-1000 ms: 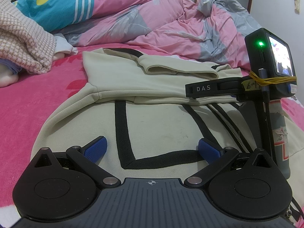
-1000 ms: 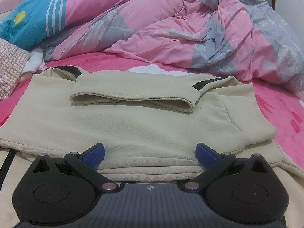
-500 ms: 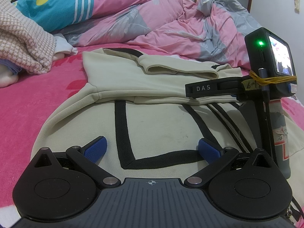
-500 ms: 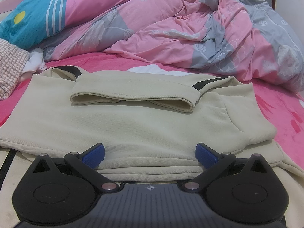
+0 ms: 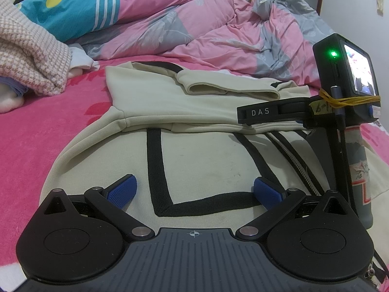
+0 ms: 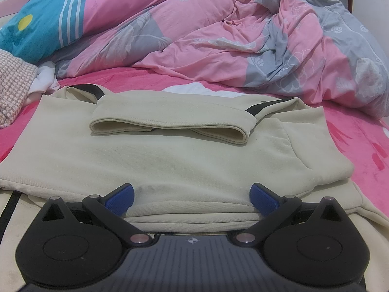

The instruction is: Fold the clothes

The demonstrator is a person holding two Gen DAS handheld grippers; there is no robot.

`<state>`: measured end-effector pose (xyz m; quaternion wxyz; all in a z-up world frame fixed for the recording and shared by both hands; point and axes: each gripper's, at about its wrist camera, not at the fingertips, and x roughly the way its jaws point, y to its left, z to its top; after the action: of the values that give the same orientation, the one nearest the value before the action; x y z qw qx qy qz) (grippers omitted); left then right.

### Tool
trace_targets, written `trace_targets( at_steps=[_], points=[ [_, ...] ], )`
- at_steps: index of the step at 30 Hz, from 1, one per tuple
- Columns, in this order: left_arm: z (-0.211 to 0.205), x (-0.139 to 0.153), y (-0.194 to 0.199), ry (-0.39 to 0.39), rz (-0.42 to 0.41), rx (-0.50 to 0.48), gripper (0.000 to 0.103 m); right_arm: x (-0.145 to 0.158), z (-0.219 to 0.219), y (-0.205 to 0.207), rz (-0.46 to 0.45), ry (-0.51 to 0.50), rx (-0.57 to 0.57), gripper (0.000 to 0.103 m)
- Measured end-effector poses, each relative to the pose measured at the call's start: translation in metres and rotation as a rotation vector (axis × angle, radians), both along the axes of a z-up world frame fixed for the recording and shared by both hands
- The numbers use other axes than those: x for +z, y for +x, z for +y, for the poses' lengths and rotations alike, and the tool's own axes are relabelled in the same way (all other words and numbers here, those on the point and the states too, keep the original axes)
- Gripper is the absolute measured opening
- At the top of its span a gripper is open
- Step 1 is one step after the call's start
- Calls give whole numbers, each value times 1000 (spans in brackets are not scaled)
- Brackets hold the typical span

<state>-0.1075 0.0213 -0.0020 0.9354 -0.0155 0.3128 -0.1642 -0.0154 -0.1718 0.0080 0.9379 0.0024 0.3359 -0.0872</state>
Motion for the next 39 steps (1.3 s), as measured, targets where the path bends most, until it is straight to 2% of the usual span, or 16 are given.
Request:
trace_targets(
  at_steps=[39],
  points=[
    [2,1,0,-12,0,-2,103,0,0,0,-2,0,-2,103]
  ],
)
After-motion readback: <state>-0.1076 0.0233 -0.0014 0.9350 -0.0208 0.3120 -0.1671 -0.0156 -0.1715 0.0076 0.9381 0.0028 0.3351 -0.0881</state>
